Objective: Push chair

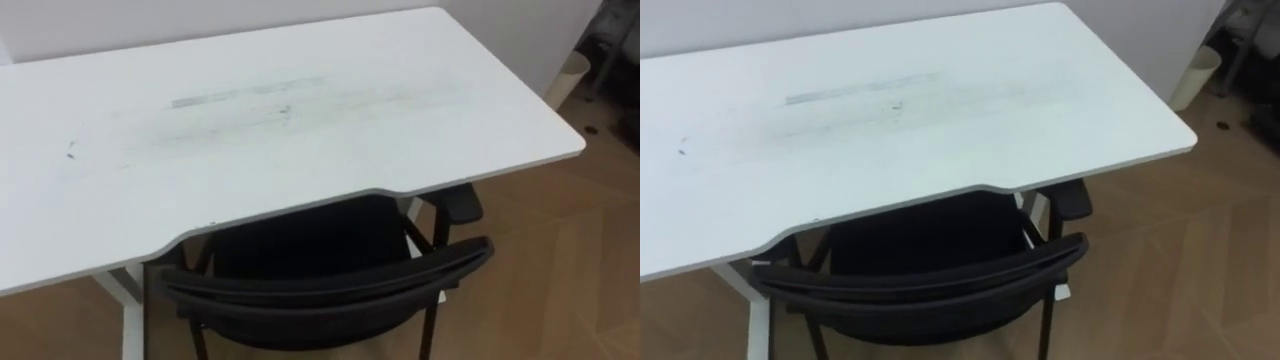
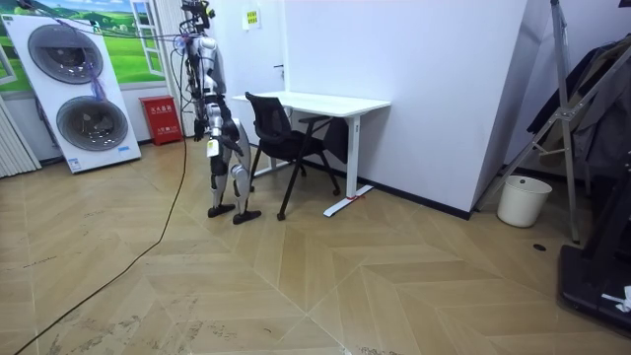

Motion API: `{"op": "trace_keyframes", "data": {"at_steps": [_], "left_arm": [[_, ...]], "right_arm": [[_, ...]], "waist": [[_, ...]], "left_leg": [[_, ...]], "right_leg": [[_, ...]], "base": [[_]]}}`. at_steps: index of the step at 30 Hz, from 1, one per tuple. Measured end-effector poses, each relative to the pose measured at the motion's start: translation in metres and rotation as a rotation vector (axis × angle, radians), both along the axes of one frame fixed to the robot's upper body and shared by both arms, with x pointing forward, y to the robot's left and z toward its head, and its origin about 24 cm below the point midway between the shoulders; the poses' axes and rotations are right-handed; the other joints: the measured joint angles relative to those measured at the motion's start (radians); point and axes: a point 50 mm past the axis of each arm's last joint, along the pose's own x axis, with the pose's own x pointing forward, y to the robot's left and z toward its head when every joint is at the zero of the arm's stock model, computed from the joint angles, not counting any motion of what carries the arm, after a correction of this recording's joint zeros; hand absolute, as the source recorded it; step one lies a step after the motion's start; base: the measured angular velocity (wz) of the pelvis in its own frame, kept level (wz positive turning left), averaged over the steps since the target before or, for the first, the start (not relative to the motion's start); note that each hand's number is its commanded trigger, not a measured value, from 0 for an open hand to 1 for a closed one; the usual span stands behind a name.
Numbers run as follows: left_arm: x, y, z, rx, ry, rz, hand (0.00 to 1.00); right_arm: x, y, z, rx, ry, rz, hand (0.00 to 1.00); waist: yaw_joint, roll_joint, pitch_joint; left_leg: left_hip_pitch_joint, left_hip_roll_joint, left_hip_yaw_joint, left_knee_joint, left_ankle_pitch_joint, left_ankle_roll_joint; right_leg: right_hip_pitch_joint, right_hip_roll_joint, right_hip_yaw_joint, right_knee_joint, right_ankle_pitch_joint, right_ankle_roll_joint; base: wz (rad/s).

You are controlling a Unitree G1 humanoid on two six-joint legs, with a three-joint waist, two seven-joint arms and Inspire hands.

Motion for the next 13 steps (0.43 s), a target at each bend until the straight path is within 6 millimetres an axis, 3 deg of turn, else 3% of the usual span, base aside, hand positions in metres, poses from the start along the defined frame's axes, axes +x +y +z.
{"op": "trace_keyframes", "data": {"at_steps": [4, 8, 13], "left_arm": [[0.024, -0.013, -0.01, -0.123, -0.002, -0.083, 0.0], [0.063, -0.016, -0.014, -0.159, -0.073, -0.173, 0.0], [0.095, -0.022, -0.014, -0.183, -0.168, -0.286, 0.0]], "right_arm": [[0.031, 0.011, -0.009, 0.1, -0.024, 0.151, 0.0], [0.061, 0.016, -0.012, 0.127, -0.096, 0.262, 0.0], [0.08, 0.023, -0.014, 0.162, -0.165, 0.322, 0.0]], "waist": [[0.023, 0.007, 0.0018], [0.017, 0.011, 0.0042], [0.015, 0.017, 0.0095]], "left_leg": [[0.006, 0.0, 0.018, -0.002, -0.002, 0.002], [-0.009, 0.001, 0.014, 0.002, -0.003, 0.001], [-0.012, 0.004, 0.013, -0.003, -0.003, 0.001]], "right_leg": [[-0.001, 0.003, 0.009, 0.002, 0.002, 0.002], [-0.007, 0.005, 0.007, -0.01, 0.005, 0.002], [-0.006, 0.01, 0.01, -0.012, 0.005, 0.001]], "base": [[-0.09], [0.0], [0.0]]}}
